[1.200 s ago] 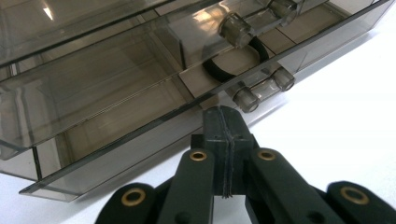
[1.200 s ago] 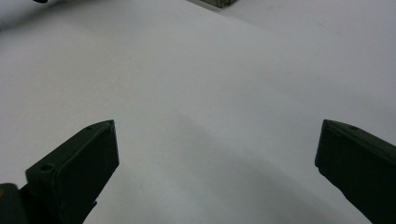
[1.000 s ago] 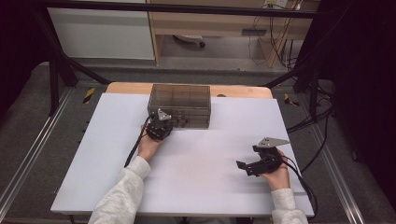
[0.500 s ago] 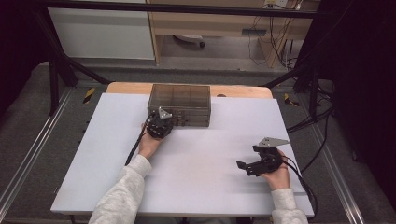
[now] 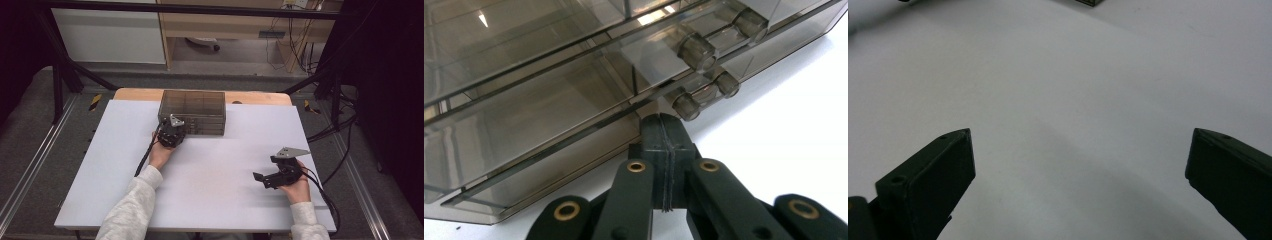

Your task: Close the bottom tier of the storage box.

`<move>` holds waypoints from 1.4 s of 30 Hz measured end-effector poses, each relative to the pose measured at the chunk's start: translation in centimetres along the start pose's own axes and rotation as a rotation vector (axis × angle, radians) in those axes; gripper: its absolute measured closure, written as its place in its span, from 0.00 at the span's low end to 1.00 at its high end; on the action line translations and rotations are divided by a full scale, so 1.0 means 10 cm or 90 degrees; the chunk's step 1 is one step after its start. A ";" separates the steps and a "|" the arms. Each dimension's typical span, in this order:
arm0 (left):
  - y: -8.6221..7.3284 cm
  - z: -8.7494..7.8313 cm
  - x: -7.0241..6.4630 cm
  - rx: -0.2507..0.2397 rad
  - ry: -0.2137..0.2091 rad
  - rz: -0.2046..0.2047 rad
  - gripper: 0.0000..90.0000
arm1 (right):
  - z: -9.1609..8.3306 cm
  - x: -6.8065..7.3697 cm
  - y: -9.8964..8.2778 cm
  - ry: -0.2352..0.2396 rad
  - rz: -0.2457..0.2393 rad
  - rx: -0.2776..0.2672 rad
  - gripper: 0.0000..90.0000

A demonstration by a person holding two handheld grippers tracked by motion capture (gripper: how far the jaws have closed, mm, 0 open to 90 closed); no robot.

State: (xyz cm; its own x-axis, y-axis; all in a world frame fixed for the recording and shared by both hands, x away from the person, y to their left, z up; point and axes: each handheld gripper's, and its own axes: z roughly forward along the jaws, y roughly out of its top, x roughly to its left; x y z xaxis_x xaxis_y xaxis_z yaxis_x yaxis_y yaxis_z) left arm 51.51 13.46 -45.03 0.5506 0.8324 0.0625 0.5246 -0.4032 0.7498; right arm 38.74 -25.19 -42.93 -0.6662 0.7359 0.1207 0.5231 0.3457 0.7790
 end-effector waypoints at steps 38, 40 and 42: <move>-0.27 -0.60 -0.12 0.021 -0.082 0.038 0.21 | 0.01 0.01 -0.01 -0.002 -0.002 0.001 0.00; -0.31 -0.62 -0.10 0.026 -0.079 0.038 0.19 | 0.01 0.01 -0.01 -0.001 -0.002 0.000 0.00; -0.34 -0.66 -0.09 0.029 -0.076 0.033 0.15 | 0.01 0.01 -0.01 -0.001 -0.001 -0.001 0.00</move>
State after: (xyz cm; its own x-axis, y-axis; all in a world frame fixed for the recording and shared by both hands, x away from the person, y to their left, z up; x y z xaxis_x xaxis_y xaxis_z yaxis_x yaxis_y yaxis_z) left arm 45.00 16.60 -43.28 0.6498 0.7598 0.0189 0.5209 -0.4633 0.7169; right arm 38.72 -25.10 -43.03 -0.6660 0.7366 0.1178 0.5211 0.3464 0.7801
